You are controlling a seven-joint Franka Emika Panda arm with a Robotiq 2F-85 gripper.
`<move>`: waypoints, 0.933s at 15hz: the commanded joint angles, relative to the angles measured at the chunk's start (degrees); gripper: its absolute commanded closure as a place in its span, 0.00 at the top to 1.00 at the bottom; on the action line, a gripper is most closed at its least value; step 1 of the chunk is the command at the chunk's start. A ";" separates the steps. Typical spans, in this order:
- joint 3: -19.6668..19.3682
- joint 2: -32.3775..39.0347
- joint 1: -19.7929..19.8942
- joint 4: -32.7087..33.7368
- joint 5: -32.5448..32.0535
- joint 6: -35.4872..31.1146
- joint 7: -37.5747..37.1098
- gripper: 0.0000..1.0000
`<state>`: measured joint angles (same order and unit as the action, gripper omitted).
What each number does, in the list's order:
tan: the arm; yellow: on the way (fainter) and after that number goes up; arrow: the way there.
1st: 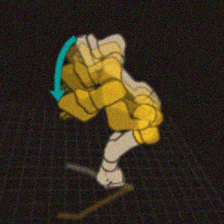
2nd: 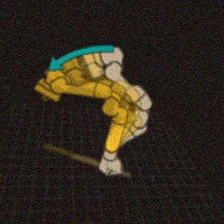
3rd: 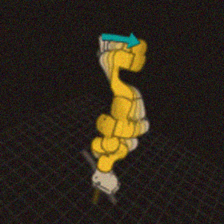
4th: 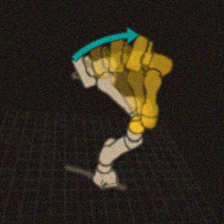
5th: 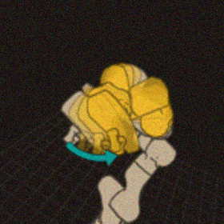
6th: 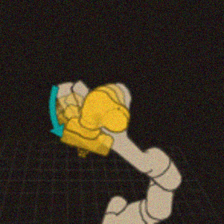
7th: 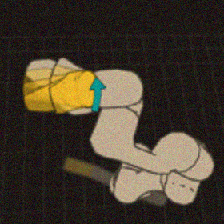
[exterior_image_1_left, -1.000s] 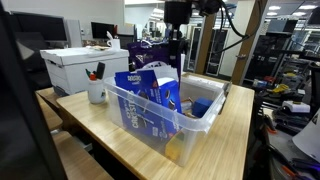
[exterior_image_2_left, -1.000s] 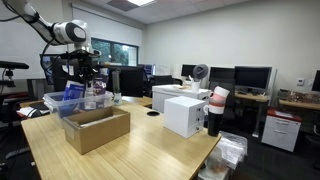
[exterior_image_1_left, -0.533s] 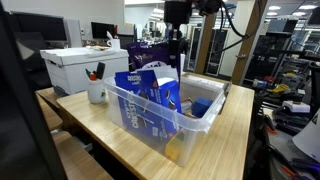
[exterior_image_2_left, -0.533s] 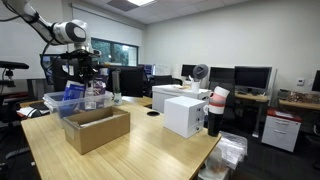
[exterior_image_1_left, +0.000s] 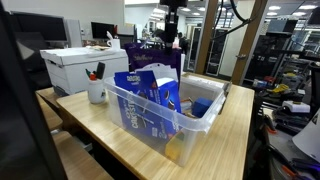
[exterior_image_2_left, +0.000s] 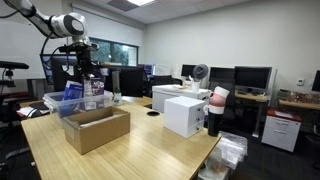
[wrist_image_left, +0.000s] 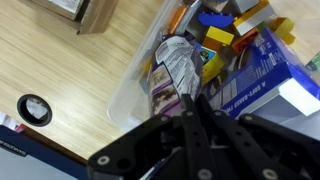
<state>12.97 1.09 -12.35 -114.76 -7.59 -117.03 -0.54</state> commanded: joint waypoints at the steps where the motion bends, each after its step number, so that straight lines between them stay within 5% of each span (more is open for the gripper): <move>1: 0.04 -1.01 -0.34 0.81 -0.62 2.15 -0.02 0.27; 2: 0.09 -1.22 -0.41 0.89 -1.57 1.97 -0.26 0.05; 14: 1.12 -5.40 -0.88 3.80 -1.25 3.22 0.82 0.03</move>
<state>14.05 -3.39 -13.02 -111.18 -8.41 -115.99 -0.53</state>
